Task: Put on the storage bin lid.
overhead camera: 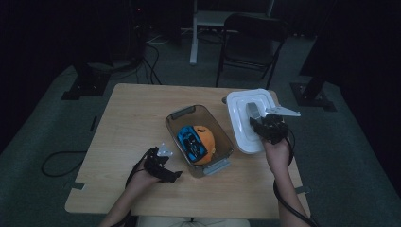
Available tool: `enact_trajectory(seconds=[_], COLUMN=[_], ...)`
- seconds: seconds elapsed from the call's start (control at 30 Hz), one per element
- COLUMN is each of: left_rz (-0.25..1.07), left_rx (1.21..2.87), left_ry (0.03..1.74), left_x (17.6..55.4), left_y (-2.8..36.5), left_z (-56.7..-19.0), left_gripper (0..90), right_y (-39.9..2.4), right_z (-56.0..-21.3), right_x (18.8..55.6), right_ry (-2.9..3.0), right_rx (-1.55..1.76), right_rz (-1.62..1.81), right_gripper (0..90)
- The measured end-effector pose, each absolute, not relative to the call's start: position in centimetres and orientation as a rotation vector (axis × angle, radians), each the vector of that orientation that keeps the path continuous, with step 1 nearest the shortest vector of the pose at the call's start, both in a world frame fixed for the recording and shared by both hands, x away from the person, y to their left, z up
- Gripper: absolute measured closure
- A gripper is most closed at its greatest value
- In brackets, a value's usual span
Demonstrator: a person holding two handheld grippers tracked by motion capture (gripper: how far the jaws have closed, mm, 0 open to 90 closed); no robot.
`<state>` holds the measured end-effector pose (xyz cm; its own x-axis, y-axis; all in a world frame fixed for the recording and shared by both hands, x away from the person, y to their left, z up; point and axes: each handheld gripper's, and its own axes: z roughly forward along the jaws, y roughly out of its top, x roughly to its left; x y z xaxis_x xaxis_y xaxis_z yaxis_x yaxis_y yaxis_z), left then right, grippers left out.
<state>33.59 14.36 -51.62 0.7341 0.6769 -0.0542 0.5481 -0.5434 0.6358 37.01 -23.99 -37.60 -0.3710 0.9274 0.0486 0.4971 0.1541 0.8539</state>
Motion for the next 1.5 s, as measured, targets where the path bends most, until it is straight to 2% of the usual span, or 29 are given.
enact_trajectory(seconds=[0.3, 0.53, 1.1, 1.5], left_rz=[0.264, 0.268, 0.279, 0.284], left_rx=[2.293, 2.295, 2.286, 2.276], left_ry=[0.917, 0.915, 0.906, 0.922], left_x=[33.6, 33.5, 33.3, 33.3], left_y=[14.4, 14.3, 14.4, 14.5], left_z=[-51.6, -51.6, -51.5, -51.5], left_gripper=[1.8, 1.8, 1.8, 1.8], right_y=[-21.4, -19.0, -12.7, -10.3], right_z=[-35.3, -34.8, -36.8, -38.4], right_x=[35.9, 35.5, 35.6, 35.6], right_ry=[1.969, 2.007, 2.186, 2.284], right_rx=[1.259, 1.208, 1.120, 1.098], right_rz=[1.231, 1.281, 1.317, 1.304], right_gripper=[67.8, 67.7, 67.7, 67.7])
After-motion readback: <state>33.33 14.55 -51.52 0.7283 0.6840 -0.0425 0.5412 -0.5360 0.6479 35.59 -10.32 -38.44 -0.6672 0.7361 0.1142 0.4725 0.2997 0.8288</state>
